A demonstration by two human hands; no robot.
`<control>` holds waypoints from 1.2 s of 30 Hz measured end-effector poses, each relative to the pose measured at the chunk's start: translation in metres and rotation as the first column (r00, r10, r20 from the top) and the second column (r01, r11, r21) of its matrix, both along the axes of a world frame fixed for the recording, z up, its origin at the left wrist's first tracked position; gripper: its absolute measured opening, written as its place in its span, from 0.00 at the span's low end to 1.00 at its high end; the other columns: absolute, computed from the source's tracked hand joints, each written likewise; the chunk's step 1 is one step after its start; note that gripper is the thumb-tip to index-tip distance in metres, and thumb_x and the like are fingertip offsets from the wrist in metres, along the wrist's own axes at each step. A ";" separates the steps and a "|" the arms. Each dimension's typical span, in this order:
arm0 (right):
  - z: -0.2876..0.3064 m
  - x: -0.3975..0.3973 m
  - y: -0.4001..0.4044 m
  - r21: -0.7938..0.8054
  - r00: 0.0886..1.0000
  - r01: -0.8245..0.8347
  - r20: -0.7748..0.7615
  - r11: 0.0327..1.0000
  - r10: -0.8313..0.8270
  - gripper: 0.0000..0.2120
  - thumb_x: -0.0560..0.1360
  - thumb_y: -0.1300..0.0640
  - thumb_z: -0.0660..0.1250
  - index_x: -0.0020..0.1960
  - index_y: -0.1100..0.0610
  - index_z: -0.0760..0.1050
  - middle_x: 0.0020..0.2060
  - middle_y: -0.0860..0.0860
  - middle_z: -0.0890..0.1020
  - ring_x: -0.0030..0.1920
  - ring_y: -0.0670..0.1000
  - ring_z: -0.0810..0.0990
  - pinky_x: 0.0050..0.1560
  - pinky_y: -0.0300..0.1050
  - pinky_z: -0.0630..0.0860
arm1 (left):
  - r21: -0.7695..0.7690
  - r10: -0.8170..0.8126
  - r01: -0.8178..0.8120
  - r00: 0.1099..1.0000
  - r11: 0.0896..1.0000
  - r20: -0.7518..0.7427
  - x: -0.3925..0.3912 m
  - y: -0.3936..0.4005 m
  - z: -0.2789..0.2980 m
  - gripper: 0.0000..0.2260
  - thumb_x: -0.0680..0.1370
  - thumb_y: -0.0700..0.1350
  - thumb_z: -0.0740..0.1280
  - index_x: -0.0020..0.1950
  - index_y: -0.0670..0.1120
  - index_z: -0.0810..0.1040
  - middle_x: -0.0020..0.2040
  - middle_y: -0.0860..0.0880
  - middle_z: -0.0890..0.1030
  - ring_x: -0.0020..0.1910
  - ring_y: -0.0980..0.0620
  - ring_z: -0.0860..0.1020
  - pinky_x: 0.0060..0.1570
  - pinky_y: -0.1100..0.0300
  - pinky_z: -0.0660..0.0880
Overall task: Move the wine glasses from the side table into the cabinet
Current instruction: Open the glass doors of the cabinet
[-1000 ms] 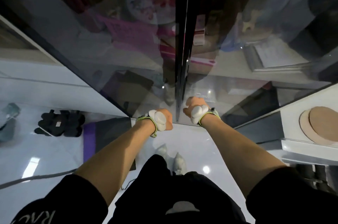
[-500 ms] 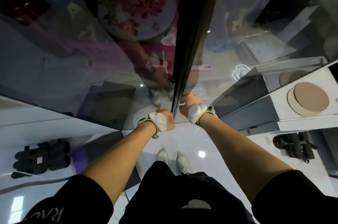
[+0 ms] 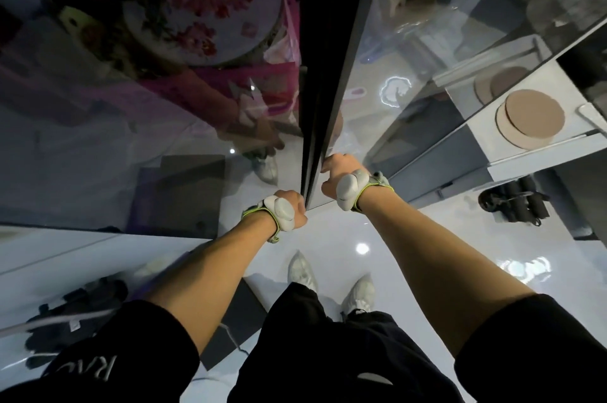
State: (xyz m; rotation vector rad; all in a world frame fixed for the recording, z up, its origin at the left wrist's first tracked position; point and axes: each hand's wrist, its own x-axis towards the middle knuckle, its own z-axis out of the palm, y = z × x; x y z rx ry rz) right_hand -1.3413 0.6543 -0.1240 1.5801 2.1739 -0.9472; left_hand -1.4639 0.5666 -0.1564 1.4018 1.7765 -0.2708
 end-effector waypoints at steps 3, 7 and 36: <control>0.002 0.008 -0.010 -0.006 1.000 -0.001 -0.007 1.000 0.001 0.19 0.67 0.62 0.65 0.58 0.56 0.78 0.55 0.54 0.83 0.53 0.58 0.82 0.55 0.50 0.80 | -0.013 -0.016 0.017 1.000 1.000 0.013 0.009 -0.009 -0.005 0.10 0.75 0.47 0.66 0.55 0.47 0.79 0.57 0.47 0.81 0.54 0.46 0.79 0.50 0.61 0.75; 0.005 0.028 -0.027 0.017 1.000 -0.019 -0.015 1.000 0.019 0.20 0.69 0.59 0.68 0.61 0.55 0.78 0.55 0.55 0.82 0.51 0.60 0.82 0.51 0.51 0.81 | -0.018 -0.027 0.027 0.999 0.999 0.018 0.025 -0.023 -0.009 0.11 0.76 0.47 0.66 0.56 0.47 0.79 0.59 0.47 0.80 0.56 0.46 0.78 0.52 0.60 0.75; -0.002 0.218 -0.119 0.104 0.998 -0.061 -0.019 0.993 0.064 0.31 0.64 0.26 0.61 0.47 0.51 0.80 0.38 0.50 0.83 0.36 0.53 0.82 0.38 0.47 0.83 | 0.039 -0.220 0.225 0.969 0.974 -0.112 0.177 -0.051 -0.006 0.14 0.79 0.47 0.60 0.61 0.44 0.77 0.64 0.47 0.76 0.63 0.48 0.75 0.52 0.64 0.67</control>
